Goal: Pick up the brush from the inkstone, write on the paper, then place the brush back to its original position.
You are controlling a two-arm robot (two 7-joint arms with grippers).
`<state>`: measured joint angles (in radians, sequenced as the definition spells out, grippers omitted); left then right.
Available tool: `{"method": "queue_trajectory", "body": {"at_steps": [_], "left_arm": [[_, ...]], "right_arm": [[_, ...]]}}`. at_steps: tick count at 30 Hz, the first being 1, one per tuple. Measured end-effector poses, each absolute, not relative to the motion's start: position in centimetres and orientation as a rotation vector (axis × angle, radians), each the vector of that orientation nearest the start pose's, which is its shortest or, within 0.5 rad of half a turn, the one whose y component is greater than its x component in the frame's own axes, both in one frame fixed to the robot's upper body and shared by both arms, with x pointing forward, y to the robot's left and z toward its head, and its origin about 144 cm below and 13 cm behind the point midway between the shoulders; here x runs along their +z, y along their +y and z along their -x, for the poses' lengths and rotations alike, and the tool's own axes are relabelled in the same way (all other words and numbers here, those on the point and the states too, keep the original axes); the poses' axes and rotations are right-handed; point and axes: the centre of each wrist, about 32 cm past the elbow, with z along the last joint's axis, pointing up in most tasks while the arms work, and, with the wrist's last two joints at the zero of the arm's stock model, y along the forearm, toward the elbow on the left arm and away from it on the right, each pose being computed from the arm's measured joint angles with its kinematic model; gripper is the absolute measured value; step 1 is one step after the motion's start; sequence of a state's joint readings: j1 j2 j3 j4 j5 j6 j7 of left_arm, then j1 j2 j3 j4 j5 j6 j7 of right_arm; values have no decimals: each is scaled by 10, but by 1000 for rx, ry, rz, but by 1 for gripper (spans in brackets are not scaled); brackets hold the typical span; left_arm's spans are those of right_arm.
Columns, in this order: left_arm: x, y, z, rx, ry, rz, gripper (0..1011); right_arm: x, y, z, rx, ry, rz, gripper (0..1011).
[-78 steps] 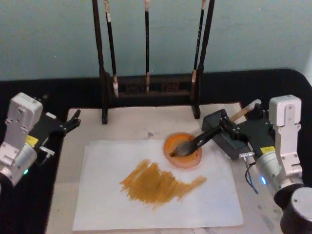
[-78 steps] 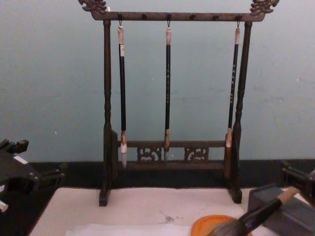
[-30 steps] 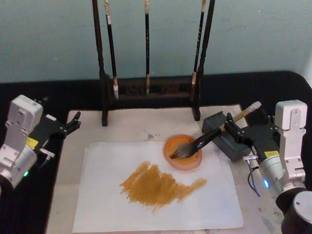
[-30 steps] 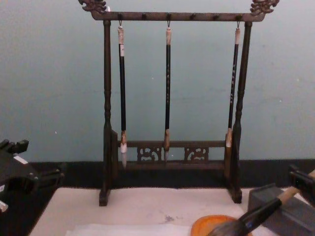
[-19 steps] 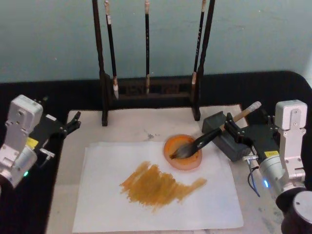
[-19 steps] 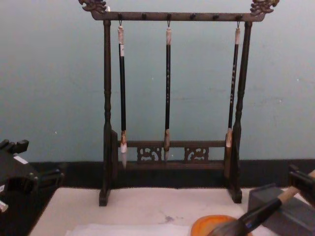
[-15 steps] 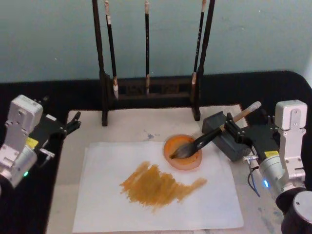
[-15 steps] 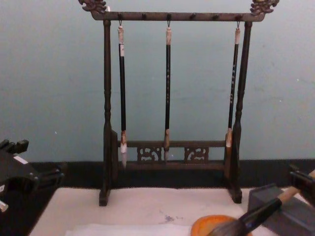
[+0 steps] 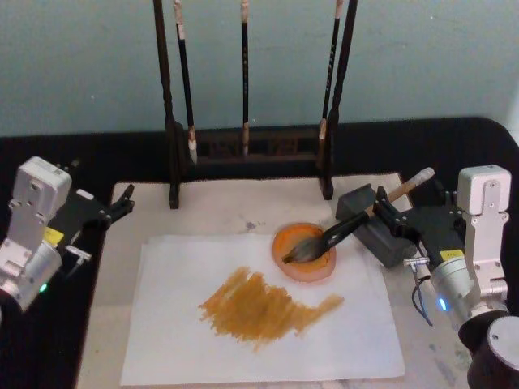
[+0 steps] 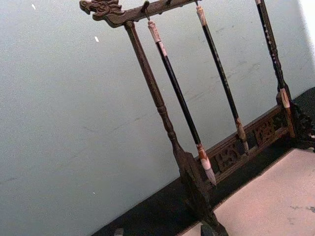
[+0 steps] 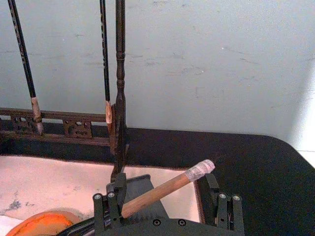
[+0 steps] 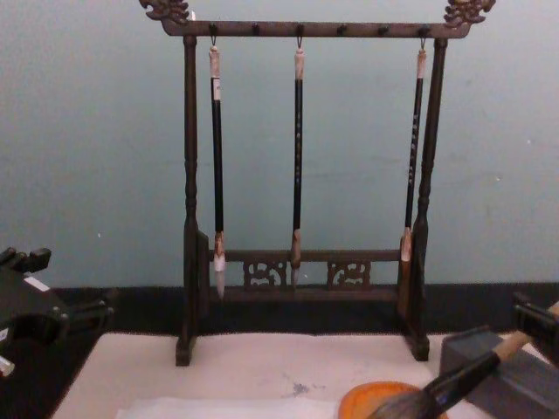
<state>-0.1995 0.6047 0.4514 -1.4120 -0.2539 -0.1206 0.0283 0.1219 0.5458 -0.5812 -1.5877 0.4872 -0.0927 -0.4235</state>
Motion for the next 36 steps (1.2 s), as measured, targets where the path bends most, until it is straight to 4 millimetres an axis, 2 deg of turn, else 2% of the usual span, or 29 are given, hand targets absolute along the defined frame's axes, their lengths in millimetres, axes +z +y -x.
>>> {"method": "queue_trajectory", "body": {"at_steps": [36], "left_arm": [[1140, 310, -489, 1248, -285, -304, 1010]], "right_arm": [[1133, -225, -446, -1482, -17, 92, 1000]]}}
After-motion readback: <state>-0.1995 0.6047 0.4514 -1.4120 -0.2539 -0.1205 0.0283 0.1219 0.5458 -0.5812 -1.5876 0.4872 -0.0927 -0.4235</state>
